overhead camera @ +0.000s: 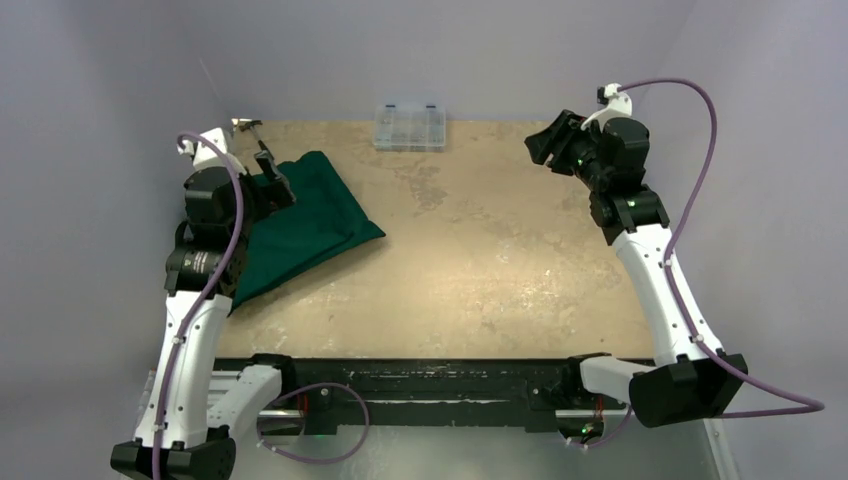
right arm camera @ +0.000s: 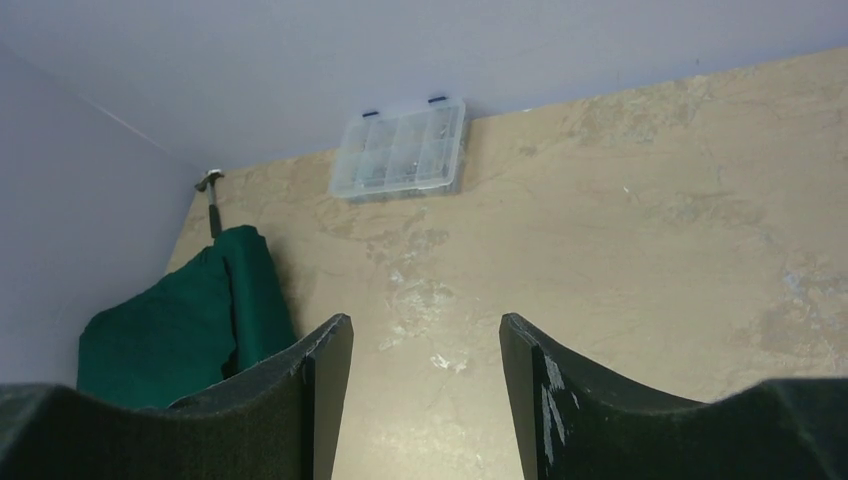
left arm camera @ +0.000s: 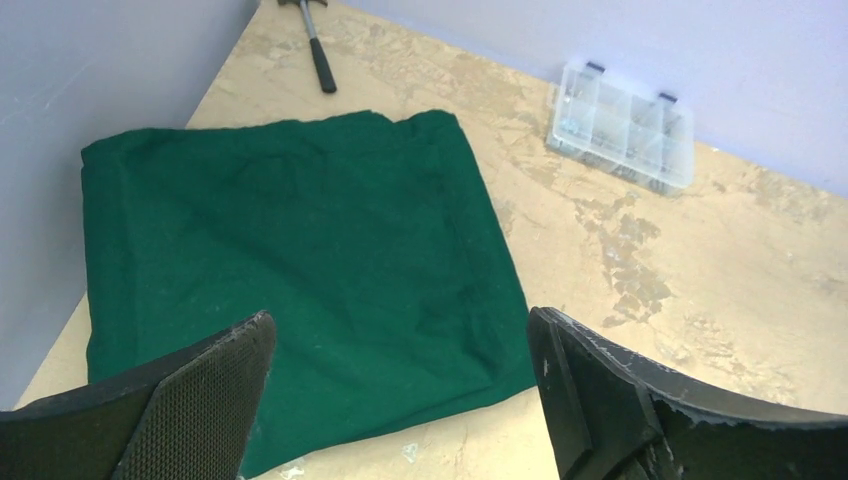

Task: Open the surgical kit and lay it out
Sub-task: Move the surgical kit at the center of the board.

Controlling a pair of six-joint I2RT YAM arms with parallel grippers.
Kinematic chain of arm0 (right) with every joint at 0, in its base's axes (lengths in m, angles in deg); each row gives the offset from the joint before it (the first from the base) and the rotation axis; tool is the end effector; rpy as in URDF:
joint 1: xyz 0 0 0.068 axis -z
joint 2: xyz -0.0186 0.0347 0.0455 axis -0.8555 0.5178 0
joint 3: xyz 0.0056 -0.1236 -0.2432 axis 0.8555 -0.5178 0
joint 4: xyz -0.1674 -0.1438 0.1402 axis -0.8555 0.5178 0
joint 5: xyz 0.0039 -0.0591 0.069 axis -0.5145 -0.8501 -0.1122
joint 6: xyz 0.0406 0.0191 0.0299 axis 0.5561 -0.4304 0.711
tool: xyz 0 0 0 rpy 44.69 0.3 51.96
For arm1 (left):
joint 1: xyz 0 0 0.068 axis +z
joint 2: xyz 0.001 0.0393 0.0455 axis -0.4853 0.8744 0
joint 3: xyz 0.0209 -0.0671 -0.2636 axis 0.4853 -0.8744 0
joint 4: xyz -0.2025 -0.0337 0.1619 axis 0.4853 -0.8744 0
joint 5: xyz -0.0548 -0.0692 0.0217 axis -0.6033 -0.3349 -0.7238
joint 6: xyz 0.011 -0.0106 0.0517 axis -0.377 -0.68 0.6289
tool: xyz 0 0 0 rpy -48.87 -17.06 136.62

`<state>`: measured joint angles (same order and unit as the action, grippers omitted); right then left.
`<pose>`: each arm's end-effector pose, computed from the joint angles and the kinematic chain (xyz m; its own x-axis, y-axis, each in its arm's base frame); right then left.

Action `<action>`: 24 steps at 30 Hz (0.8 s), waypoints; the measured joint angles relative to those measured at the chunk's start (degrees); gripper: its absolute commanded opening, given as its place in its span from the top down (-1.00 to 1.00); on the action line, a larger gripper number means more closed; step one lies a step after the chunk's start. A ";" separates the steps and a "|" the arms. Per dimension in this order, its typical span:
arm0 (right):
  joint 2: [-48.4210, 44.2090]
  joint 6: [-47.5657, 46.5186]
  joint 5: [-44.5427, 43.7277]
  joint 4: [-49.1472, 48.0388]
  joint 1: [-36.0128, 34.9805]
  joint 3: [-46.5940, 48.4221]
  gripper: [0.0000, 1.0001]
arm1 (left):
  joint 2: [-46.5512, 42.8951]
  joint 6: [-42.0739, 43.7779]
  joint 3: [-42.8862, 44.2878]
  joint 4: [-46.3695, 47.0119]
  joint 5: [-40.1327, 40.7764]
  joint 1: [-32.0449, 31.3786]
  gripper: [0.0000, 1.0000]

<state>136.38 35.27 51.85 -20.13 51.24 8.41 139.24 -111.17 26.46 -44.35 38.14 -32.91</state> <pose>0.2704 0.0406 0.4180 -0.2884 0.3948 -0.8723 -0.1477 0.8818 0.4479 0.1844 -0.0040 0.3997 -0.2694 -0.3450 -0.8991 -0.2781 0.9217 -0.2703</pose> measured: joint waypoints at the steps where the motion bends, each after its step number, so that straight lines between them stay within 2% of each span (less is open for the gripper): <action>1: 0.00 0.09 -0.26 0.20 0.02 0.00 -0.21 | -0.61 0.02 0.00 0.17 -0.24 0.00 -0.95; 7: 0.37 0.96 0.20 0.42 0.02 0.00 -0.21 | -4.44 0.13 -2.47 1.49 -0.44 -0.02 -0.99; 12: 1.79 2.38 1.79 0.22 0.00 -0.02 -0.22 | -4.59 -0.37 -6.29 -1.38 6.67 -0.02 -0.99; 17: 3.32 3.30 2.54 0.52 0.00 -0.02 -0.22 | 2.21 -1.05 -5.81 -4.59 14.82 0.68 -0.99; 19: 3.65 3.54 2.51 0.66 0.02 -0.02 -0.22 | 5.38 -1.03 -5.60 -4.50 14.95 3.32 -0.99; 24: 5.09 3.98 2.49 1.09 0.02 0.00 -0.22 | 13.94 -1.38 -3.80 -4.13 11.58 16.09 -0.99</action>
<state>141.47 39.25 54.34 -19.04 51.26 8.41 153.19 -112.54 22.65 -48.48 49.72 -16.82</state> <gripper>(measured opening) 0.606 0.993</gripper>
